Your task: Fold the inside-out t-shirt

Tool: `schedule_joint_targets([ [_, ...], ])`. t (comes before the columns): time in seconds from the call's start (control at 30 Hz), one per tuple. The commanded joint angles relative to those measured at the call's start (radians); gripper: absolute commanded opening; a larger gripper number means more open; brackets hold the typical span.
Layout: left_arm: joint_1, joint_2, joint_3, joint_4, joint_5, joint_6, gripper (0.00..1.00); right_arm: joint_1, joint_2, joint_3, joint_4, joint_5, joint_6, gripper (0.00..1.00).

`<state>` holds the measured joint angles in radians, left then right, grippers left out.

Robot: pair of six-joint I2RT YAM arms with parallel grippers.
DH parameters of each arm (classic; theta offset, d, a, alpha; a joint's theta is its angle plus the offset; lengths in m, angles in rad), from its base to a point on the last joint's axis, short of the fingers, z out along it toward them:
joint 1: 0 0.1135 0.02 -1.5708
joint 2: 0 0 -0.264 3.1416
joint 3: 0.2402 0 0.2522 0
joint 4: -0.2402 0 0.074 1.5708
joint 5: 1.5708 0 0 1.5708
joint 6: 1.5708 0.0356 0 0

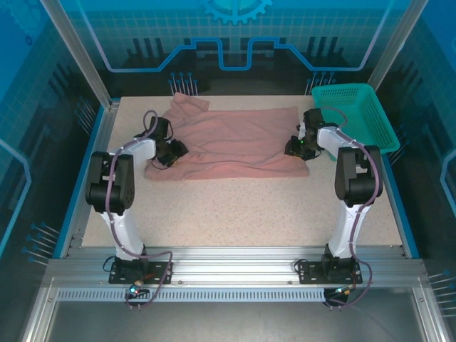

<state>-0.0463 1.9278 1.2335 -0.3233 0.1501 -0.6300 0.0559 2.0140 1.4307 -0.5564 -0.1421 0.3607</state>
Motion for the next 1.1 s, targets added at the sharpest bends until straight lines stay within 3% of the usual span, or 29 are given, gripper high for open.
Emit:
schedule_joint_targets([
  [0.0,-0.007,0.029,0.037,-0.005,0.005,0.018,0.38,-0.007,-0.024,-0.014,0.003,-0.012,-0.015,0.37],
  [0.33,-0.010,0.076,0.184,-0.019,0.003,0.059,0.01,-0.011,-0.021,-0.009,0.002,-0.017,-0.014,0.37],
  [0.63,-0.027,0.206,0.440,-0.061,-0.026,0.090,0.00,-0.016,-0.029,-0.007,-0.002,0.002,-0.016,0.38],
  [0.77,-0.027,0.313,0.577,-0.052,-0.033,0.090,0.09,-0.018,-0.033,-0.005,-0.008,0.018,-0.016,0.38],
  [0.9,-0.028,0.416,0.712,-0.034,0.022,0.072,0.37,-0.018,-0.053,-0.004,-0.016,0.026,-0.020,0.39],
  [1.07,-0.028,0.433,0.809,-0.084,0.042,0.129,0.50,-0.013,-0.104,-0.028,-0.028,0.048,-0.031,0.40],
])
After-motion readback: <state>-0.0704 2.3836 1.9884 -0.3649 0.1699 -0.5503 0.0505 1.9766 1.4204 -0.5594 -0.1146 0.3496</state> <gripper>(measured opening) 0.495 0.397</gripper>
